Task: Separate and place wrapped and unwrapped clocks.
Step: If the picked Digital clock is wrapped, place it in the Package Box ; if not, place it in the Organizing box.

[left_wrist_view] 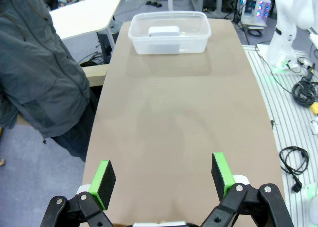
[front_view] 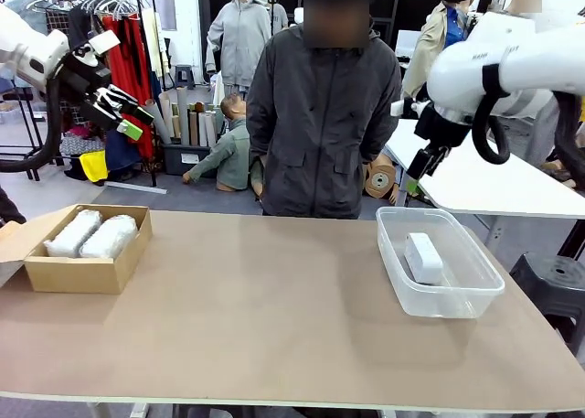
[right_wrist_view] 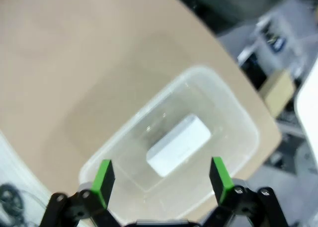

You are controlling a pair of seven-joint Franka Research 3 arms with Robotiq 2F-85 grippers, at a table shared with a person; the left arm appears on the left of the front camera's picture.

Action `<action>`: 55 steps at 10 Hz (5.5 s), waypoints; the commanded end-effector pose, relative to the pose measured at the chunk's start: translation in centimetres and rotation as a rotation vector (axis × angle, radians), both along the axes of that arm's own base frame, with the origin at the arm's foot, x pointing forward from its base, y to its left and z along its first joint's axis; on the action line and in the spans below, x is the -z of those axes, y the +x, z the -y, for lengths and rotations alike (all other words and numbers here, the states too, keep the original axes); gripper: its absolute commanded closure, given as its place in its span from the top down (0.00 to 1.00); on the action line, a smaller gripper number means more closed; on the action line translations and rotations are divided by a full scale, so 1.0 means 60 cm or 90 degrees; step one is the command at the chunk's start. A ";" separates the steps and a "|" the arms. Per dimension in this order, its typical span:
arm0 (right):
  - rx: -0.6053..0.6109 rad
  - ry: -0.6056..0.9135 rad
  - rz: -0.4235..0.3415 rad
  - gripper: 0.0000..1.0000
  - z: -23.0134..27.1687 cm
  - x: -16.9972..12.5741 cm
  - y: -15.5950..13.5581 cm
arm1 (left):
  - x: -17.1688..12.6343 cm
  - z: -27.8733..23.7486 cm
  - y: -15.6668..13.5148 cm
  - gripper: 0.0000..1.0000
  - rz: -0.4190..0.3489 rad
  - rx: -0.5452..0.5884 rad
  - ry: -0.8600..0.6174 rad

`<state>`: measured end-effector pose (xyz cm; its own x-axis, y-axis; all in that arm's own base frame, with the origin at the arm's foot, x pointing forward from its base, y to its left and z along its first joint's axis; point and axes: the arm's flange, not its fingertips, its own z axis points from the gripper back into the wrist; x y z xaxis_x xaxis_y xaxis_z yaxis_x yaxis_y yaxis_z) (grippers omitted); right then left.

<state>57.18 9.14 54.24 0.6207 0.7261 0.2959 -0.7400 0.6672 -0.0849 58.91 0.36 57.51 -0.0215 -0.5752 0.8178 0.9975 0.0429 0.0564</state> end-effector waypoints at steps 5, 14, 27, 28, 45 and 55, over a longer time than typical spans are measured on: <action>-0.241 0.214 0.131 1.00 -0.030 -0.069 -0.050 | 0.000 0.000 -0.003 1.00 0.002 -0.002 0.005; -0.374 0.299 0.140 1.00 -0.037 -0.136 -0.071 | 0.000 0.000 -0.003 1.00 0.002 -0.002 0.005; -0.428 0.322 0.177 1.00 -0.039 -0.127 -0.055 | 0.000 0.000 -0.003 1.00 0.002 -0.002 0.005; -0.447 0.336 0.176 1.00 -0.040 -0.120 -0.040 | 0.000 0.000 -0.003 1.00 0.002 -0.002 0.005; -0.468 0.377 0.152 1.00 -0.070 -0.089 -0.011 | 0.000 0.000 -0.003 1.00 0.002 -0.002 0.005; -0.468 0.377 0.152 1.00 -0.070 -0.089 -0.011 | 0.000 0.000 -0.003 1.00 0.002 -0.002 0.005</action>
<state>56.57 13.29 59.59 -0.0519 0.6026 0.7963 -0.9961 0.0261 -0.0846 58.91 0.37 57.52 -0.0215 -0.5752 0.8178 0.9975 0.0429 0.0564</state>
